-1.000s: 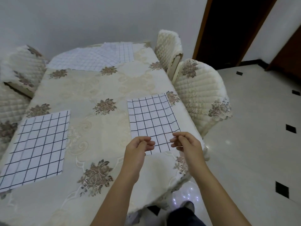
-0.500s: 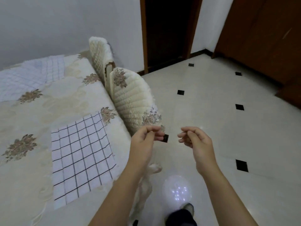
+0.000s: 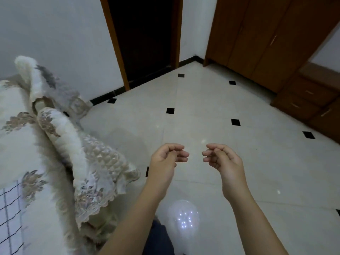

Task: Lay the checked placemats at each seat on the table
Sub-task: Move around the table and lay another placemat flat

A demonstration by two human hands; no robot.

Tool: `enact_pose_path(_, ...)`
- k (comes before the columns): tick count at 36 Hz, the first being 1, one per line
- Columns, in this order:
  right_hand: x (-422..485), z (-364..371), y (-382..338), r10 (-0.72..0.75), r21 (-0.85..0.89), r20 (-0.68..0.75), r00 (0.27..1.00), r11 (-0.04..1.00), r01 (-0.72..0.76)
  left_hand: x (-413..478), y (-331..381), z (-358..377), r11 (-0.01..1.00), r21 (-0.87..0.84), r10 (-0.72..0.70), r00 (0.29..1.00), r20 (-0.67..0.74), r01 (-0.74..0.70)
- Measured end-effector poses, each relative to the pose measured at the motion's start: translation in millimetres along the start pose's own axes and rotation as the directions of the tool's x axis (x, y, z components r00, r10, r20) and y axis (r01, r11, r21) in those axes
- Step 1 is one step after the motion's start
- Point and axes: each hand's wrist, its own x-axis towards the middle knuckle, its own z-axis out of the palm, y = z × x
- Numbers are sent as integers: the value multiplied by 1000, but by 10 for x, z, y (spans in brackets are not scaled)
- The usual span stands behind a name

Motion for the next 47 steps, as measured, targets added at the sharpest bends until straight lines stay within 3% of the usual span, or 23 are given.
enact_pose_path(10, 1511, 589, -256, -12, -31, 47, 999, 999, 13, 1630, 286, 63, 999, -45, -3, 997, -71, 0)
enact_pose_path(22, 3555, 2180, -1129, -100, -56, 234, 967, 992, 116, 3862, 1253, -468, 990, -94, 79, 975, -210, -100)
enact_pose_path(29, 4316, 2934, -1129, -19, -75, 321, 947, 996, 46, 4642, 1397, -857, 992, -120, 11, 956, -295, -49)
enact_pose_path(43, 6574, 4703, -1625, -58, -95, 451, 890, 989, 113, 6772, 2095, -1677, 986, -93, 67, 832, -550, -141)
enact_pose_path(47, 7039, 5286, -1887, -78, -79, 568, 819, 986, 149, 7246, 2374, -1939, 985, -84, 62, 769, -636, -150)
